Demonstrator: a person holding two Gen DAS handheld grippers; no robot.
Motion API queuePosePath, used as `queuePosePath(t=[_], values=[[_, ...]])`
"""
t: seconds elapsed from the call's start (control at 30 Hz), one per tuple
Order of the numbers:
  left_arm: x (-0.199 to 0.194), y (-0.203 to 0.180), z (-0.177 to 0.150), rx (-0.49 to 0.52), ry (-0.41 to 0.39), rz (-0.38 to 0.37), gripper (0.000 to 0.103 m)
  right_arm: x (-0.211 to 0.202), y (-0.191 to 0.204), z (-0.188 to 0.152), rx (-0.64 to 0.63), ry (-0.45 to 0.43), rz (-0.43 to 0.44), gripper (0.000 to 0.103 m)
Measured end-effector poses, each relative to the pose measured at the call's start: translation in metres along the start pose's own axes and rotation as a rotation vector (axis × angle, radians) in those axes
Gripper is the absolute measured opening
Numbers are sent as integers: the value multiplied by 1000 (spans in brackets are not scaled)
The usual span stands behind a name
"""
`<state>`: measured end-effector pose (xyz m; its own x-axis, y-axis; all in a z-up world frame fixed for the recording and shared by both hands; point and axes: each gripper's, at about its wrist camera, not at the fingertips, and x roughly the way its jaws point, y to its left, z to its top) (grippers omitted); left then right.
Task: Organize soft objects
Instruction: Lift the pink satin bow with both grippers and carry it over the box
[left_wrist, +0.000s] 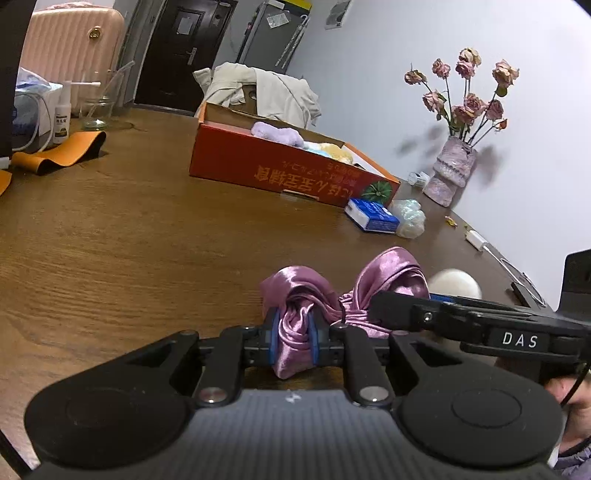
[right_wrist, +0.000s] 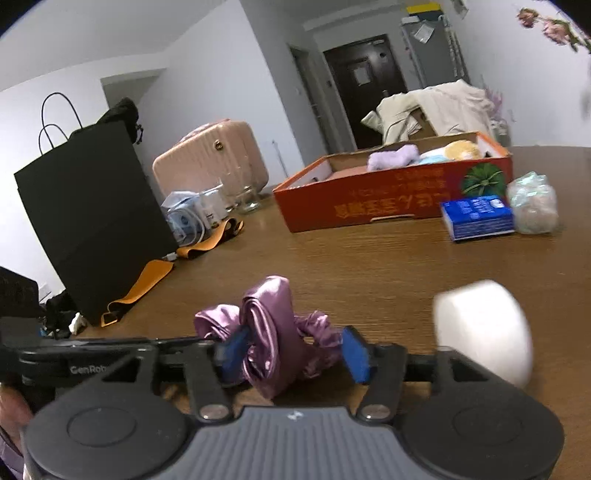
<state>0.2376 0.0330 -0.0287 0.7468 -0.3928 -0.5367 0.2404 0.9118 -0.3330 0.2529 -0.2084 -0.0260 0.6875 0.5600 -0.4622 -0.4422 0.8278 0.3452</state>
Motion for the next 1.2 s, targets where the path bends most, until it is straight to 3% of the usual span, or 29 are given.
queuePosePath(t=[0.07, 0.17, 0.4, 0.6, 0.7, 0.8, 1.0, 1.2], values=[[3, 4, 3, -10, 6, 0, 16, 8, -6, 4, 7, 17, 28, 59], [7, 9, 7, -17, 10, -1, 17, 20, -19, 10, 41, 61, 102, 49], [18, 10, 19, -10, 15, 19, 17, 46, -43, 41, -74, 160, 284, 30], [34, 14, 39, -38, 13, 44, 15, 78, -59, 66, -98, 196, 357, 22], [34, 13, 63, -30, -26, 36, 14, 85, -64, 82, -103, 184, 387, 17], [35, 11, 100, 0, -91, 13, 14, 82, -68, 116, -109, 100, 402, 17], [81, 14, 191, 53, -158, 25, 15, 109, -85, 192, -80, -34, 320, 17], [160, 31, 241, 73, -55, 122, 15, 181, -93, 243, -19, 74, 128, 17]])
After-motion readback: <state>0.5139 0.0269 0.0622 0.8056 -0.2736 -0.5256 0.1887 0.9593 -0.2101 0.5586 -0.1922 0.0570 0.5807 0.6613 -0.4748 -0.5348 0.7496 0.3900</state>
